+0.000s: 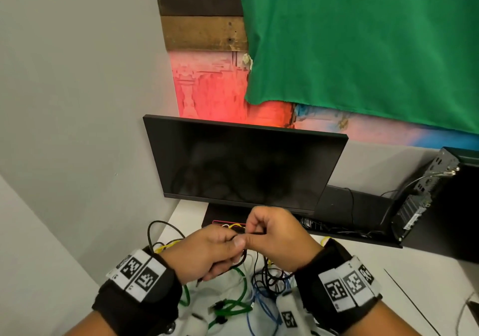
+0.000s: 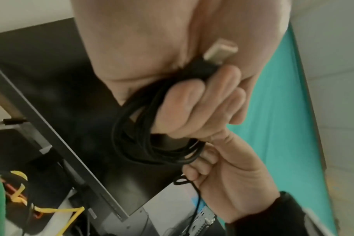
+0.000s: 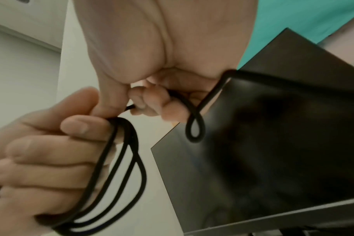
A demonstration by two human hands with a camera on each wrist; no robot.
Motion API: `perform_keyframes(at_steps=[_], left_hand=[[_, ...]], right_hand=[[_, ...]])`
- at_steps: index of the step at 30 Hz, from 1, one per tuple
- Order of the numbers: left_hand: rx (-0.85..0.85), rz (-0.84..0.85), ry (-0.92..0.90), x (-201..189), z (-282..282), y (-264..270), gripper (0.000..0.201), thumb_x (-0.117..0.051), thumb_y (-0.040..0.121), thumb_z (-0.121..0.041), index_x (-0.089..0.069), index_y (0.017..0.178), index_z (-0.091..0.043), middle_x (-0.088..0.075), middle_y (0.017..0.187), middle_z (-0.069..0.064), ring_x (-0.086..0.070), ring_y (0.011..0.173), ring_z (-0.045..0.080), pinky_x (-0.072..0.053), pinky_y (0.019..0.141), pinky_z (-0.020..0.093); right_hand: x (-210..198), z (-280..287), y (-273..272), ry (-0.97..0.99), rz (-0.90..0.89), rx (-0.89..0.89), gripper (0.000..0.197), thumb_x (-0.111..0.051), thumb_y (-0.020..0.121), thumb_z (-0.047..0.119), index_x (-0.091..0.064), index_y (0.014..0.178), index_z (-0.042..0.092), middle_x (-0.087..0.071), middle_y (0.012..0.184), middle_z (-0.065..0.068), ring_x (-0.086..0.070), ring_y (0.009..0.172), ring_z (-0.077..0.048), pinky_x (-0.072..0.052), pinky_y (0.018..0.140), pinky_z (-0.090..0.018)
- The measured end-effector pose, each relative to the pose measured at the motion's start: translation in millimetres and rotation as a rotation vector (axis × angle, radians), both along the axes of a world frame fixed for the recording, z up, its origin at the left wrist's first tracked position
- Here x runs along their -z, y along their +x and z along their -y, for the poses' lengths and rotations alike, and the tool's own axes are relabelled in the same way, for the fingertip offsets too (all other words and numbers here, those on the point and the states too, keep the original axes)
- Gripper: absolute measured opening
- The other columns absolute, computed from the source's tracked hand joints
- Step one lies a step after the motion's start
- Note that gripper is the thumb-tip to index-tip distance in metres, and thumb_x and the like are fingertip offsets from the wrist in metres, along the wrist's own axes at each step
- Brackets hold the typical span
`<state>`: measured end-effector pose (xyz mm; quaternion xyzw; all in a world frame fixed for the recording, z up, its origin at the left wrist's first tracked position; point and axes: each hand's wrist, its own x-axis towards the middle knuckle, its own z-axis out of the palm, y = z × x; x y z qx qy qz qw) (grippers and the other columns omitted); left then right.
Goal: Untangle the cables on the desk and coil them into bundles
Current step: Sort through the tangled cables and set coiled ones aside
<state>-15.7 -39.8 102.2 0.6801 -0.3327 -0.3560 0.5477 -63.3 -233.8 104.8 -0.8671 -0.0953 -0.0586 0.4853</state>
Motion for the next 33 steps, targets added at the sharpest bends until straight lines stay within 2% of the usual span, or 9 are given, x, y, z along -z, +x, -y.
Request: perform_keyframes(at_steps=[3, 6, 9, 12, 16, 20, 27, 30, 33], left_hand=[[-0.208, -0.17, -0.1, -4, -1, 4, 0.044, -0.056, 0.089, -0.053, -0.056, 0.062, -0.018, -0.033, 0.043, -0.002, -0.022, 0.034, 0.009, -0.022, 0.037, 0.016], [-0.455, -0.225, -0.177, -9, -9, 16, 0.041, -0.061, 0.084, -0.049, -0.053, 0.058, -0.017, -0.028, 0.044, 0.0, -0.019, 0.034, 0.01, -0.018, 0.036, 0.016], [-0.531, -0.23, -0.238, -13, -15, 26, 0.038, -0.058, 0.084, -0.043, -0.053, 0.059, -0.015, -0.029, 0.042, 0.0, -0.02, 0.032, 0.011, -0.019, 0.035, 0.016], [-0.552, -0.177, -0.237, -11, -16, 28, 0.042, -0.052, 0.094, -0.036, -0.055, 0.058, -0.015, -0.031, 0.043, 0.0, -0.021, 0.033, 0.012, -0.02, 0.036, 0.017], [-0.638, -0.075, -0.17, -6, -17, 27, 0.051, -0.045, 0.1, -0.031, -0.053, 0.051, -0.017, -0.031, 0.044, 0.003, -0.022, 0.036, 0.014, -0.02, 0.038, 0.02], [-0.634, -0.029, -0.07, -4, -15, 22, 0.052, -0.046, 0.099, -0.031, -0.054, 0.049, -0.017, -0.032, 0.045, 0.003, -0.025, 0.037, 0.013, -0.023, 0.039, 0.02], [-0.54, 0.07, 0.038, 5, 7, 12, 0.048, -0.05, 0.097, -0.03, -0.054, 0.051, -0.02, -0.039, 0.044, -0.004, -0.032, 0.038, 0.008, -0.027, 0.039, 0.018], [-0.626, 0.079, 0.027, 10, 10, 14, 0.048, -0.051, 0.097, -0.033, -0.057, 0.051, -0.02, -0.04, 0.044, -0.003, -0.033, 0.04, 0.01, -0.029, 0.04, 0.019], [-0.733, 0.043, 0.004, 14, 10, 18, 0.048, -0.051, 0.096, -0.035, -0.057, 0.052, -0.019, -0.038, 0.045, 0.0, -0.03, 0.038, 0.012, -0.026, 0.039, 0.021]], right_hand=[[8, 13, 6, 0.301, -0.017, -0.028, 0.026, -0.079, 0.072, 0.046, -0.066, 0.083, 0.027, -0.065, 0.074, 0.009, -0.059, 0.069, -0.007, -0.048, 0.064, -0.023], [28, 29, 8, 0.64, -0.25, -0.048, 0.049, -0.076, 0.068, 0.039, -0.066, 0.108, 0.014, -0.074, 0.101, -0.006, -0.069, 0.096, -0.021, -0.05, 0.08, -0.032], [52, 21, 3, 0.509, -0.316, -0.098, 0.039, -0.079, 0.067, 0.029, -0.072, 0.104, 0.02, -0.075, 0.106, -0.008, -0.07, 0.101, -0.02, -0.053, 0.084, -0.028], [58, 5, 4, 0.392, -0.225, -0.017, 0.024, -0.081, 0.069, 0.033, -0.073, 0.092, 0.031, -0.074, 0.089, -0.001, -0.071, 0.085, -0.013, -0.054, 0.078, -0.022], [55, 3, 7, 0.598, -0.078, 0.211, 0.02, -0.072, 0.087, 0.014, -0.065, 0.085, 0.034, -0.068, 0.074, 0.0, -0.07, 0.067, -0.021, -0.055, 0.063, -0.026], [49, 8, 3, 0.37, 0.078, 0.338, 0.024, -0.067, 0.093, 0.014, -0.064, 0.078, 0.033, -0.061, 0.058, 0.005, -0.056, 0.051, -0.004, -0.043, 0.049, -0.015], [37, -15, 2, 0.011, -0.04, 0.038, 0.014, -0.06, 0.093, 0.019, -0.063, 0.086, 0.031, -0.065, 0.078, 0.017, -0.056, 0.07, 0.002, -0.04, 0.065, -0.014], [36, -16, 2, -0.205, 0.087, 0.196, 0.014, -0.061, 0.095, 0.031, -0.061, 0.108, 0.034, -0.057, 0.108, 0.018, -0.052, 0.101, 0.002, -0.044, 0.088, -0.02], [33, -14, -3, -0.041, 0.161, 0.395, 0.02, -0.069, 0.089, 0.027, -0.053, 0.095, 0.037, -0.061, 0.09, 0.016, -0.057, 0.088, 0.002, -0.046, 0.074, -0.012]])
